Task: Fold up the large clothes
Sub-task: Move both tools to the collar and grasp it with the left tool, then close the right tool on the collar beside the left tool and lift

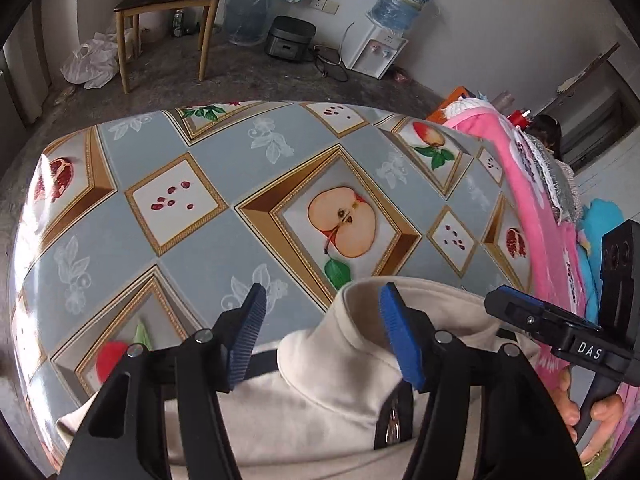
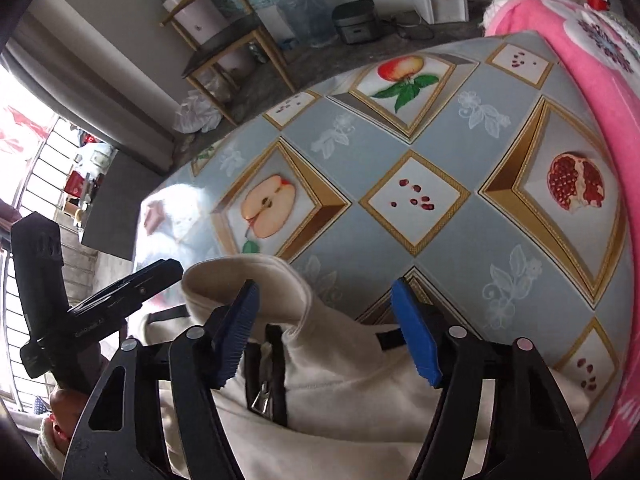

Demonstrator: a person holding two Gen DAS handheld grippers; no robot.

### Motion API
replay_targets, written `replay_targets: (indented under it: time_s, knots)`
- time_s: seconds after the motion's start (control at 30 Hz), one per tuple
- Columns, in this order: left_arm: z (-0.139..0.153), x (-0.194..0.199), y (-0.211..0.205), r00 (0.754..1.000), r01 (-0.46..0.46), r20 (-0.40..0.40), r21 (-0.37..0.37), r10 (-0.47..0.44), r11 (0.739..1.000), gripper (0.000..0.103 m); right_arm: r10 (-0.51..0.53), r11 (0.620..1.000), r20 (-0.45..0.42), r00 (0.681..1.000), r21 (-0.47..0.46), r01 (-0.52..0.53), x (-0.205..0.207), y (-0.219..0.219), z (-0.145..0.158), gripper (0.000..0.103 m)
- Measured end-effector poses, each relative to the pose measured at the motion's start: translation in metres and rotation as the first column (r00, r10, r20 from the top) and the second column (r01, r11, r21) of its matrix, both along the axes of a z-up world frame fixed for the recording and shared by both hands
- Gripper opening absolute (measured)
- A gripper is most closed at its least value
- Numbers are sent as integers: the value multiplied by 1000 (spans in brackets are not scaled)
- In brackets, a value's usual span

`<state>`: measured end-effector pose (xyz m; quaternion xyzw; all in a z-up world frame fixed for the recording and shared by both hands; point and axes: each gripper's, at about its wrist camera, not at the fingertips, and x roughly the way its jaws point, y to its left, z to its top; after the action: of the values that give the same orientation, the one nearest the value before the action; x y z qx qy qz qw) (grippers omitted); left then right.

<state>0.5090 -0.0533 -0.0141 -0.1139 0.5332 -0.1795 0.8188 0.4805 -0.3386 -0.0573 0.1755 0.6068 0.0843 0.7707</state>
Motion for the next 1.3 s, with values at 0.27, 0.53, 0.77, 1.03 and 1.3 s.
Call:
replay_targets:
  time_s: [0.27, 0.53, 0.77, 1.03, 1.3]
  knots:
    - [-9, 2, -12, 995, 96, 14, -12, -96, 995, 10, 117, 992, 38, 992, 51, -119, -20, 6, 9, 14]
    - [24, -55, -18, 942, 278, 173, 72, -286, 958, 8, 323, 939, 123, 938, -165, -302, -72, 28, 35, 11]
    - [7, -106, -22, 895, 357, 192, 235, -403, 904, 7, 384, 904, 81, 920, -237, -357, -104, 32, 19, 10]
    - [-34, -113, -33, 904, 345, 142, 314, -402, 885, 7, 394, 879, 28, 919, -304, -368, -111, 46, -7, 10]
    - [-28, -120, -30, 898, 351, 144, 331, -415, 876, 8, 356, 920, 157, 921, -229, -317, -123, 37, 50, 37]
